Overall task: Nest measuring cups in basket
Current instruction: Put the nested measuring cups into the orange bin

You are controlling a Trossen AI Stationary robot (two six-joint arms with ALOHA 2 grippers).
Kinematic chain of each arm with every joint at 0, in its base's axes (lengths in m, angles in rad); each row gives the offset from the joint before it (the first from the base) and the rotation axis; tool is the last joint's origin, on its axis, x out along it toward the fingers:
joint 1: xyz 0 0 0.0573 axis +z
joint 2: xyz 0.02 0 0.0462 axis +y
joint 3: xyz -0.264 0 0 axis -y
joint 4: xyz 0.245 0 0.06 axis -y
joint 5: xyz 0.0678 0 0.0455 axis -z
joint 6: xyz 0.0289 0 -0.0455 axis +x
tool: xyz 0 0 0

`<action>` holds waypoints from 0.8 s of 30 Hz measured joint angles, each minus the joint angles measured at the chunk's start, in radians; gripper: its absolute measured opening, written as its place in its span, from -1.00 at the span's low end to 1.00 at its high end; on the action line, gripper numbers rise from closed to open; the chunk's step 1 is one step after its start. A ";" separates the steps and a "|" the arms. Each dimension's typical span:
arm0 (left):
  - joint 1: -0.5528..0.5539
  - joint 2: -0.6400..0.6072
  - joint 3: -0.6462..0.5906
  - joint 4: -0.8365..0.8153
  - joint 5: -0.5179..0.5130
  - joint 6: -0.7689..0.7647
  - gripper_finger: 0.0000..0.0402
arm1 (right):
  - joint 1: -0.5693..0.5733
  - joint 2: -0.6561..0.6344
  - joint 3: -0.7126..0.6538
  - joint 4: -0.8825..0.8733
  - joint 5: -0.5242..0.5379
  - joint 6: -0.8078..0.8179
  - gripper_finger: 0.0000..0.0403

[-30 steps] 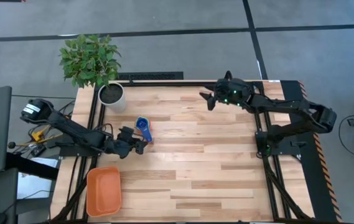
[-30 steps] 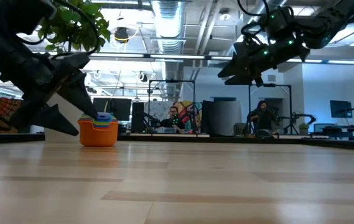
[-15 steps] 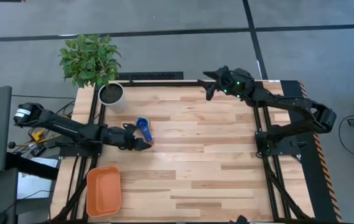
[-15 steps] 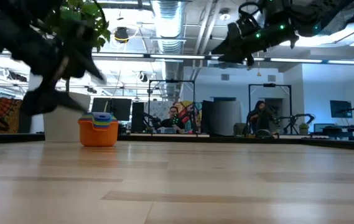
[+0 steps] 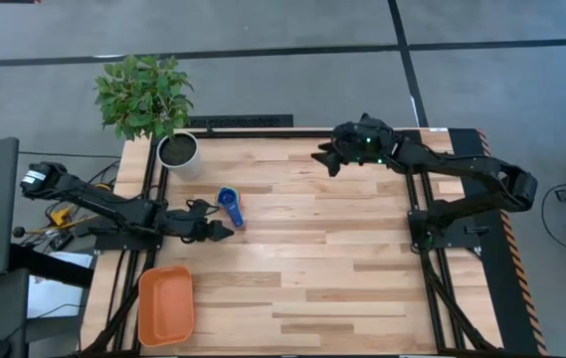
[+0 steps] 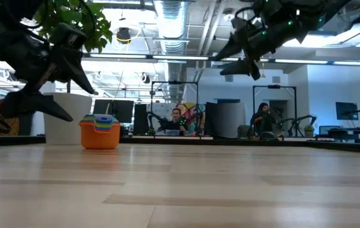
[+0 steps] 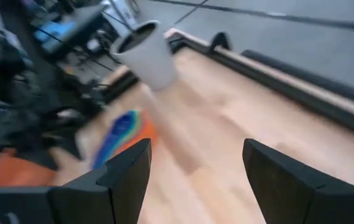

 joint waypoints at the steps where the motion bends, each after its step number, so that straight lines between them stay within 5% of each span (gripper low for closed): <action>1: 0.008 -0.001 0.000 0.002 -0.006 0.025 0.43 | 0.015 -0.006 0.000 0.005 -0.004 0.030 0.37; 7: 0.074 0.001 0.000 -0.039 -0.021 0.166 0.43 | 0.122 -0.100 0.000 0.016 0.031 0.196 0.37; 14: 0.180 0.006 0.000 -0.049 0.064 0.222 0.43 | 0.238 -0.220 0.000 -0.012 0.219 0.263 0.37; 24: 0.198 0.126 0.000 0.083 0.018 0.072 0.43 | 0.207 -0.262 0.000 -0.071 0.226 0.198 0.37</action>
